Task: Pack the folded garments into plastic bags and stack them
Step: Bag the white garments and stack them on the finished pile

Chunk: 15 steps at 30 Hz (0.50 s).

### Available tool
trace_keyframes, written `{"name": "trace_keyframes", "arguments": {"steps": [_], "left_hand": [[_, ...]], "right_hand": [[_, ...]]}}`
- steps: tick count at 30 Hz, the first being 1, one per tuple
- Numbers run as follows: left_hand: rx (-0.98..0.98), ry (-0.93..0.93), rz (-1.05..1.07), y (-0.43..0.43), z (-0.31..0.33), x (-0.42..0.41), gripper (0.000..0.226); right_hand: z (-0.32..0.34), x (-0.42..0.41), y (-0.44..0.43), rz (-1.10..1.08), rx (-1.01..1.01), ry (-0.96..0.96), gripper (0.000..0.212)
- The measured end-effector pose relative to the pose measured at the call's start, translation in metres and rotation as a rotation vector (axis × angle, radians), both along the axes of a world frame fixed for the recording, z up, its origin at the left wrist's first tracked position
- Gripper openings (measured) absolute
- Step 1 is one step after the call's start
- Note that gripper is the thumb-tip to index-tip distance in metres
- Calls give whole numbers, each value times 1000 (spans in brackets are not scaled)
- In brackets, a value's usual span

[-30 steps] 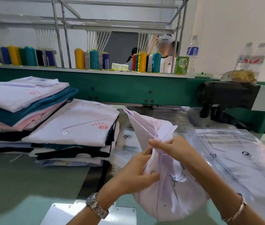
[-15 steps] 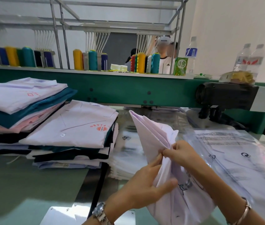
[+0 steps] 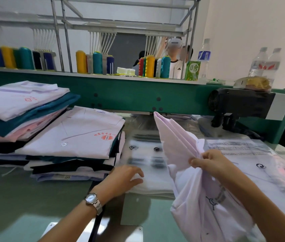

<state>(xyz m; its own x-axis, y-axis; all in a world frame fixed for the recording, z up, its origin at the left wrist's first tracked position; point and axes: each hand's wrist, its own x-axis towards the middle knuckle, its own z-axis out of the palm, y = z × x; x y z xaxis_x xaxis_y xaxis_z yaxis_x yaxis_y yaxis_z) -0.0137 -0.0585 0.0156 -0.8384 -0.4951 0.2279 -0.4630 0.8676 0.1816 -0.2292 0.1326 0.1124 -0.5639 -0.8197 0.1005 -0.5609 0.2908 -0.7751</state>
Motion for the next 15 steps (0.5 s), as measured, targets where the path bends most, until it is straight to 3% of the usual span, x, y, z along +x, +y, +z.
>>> {"name": "trace_keyframes", "arguments": {"steps": [8, 15], "left_hand": [[-69, 138, -35, -5, -1, -3, 34], [-233, 116, -44, -12, 1, -8, 56]], "right_hand": [[-1, -7, 9, 26, -26, -39, 34], [1, -5, 25, 137, -67, -147, 28]]}}
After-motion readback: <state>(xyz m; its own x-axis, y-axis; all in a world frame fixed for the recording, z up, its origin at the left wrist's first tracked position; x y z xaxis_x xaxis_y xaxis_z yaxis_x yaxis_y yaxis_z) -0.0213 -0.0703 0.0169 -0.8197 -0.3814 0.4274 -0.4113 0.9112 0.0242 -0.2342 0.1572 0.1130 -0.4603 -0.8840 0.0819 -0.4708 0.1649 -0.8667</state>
